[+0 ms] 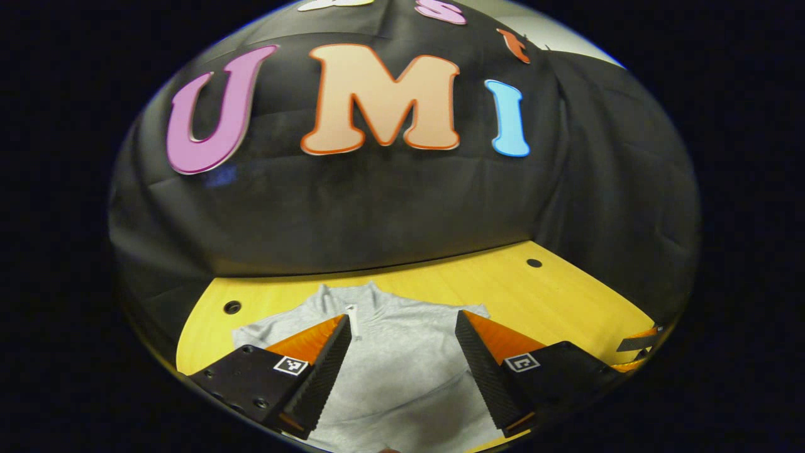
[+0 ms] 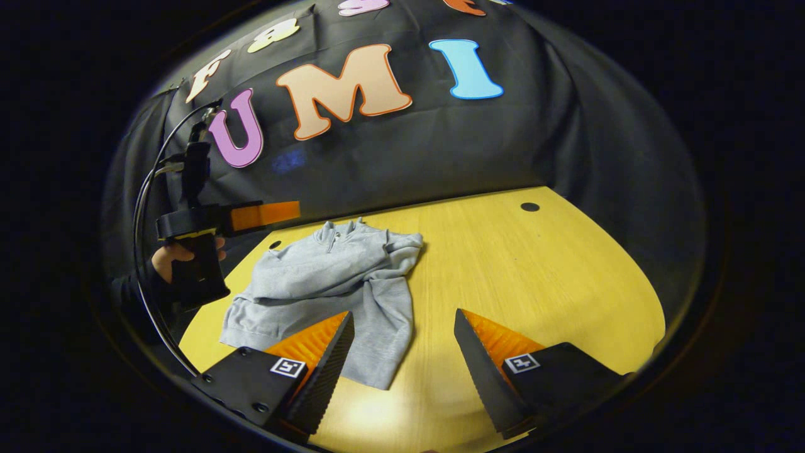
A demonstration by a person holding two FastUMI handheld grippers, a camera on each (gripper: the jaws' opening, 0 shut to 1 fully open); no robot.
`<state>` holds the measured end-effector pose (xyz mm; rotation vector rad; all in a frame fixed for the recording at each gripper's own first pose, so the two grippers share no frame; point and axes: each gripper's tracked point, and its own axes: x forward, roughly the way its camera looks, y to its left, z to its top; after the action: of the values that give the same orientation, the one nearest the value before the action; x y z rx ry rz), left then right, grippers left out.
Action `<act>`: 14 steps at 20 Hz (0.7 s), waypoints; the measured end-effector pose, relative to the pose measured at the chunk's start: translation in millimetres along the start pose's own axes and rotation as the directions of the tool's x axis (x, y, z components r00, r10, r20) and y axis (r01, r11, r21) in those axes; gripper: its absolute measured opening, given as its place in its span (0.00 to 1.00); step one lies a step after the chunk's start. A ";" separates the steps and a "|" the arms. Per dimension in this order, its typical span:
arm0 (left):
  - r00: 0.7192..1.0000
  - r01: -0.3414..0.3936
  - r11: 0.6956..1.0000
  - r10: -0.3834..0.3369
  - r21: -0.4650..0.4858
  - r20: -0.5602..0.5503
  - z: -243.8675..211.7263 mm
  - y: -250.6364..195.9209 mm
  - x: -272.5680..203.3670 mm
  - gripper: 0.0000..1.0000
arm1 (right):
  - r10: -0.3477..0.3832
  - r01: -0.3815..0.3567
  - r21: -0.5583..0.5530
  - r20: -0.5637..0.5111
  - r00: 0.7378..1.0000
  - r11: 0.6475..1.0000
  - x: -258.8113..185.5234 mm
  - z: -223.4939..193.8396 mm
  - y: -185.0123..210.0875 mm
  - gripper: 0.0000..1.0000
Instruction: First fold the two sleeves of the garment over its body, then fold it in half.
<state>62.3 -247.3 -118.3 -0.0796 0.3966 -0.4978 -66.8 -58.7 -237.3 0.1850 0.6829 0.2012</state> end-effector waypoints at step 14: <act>0.935 -0.315 0.943 0.289 -0.111 -0.204 -138.4 164.0 -144.4 0.95 | -0.028 0.018 -0.095 -0.102 0.994 0.995 32.4 -43.9 20.1 0.96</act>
<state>-34.1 -31.3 -222.9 -0.1080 0.6162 -0.1706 -72.8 -26.9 -285.6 0.0769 0.7759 0.2211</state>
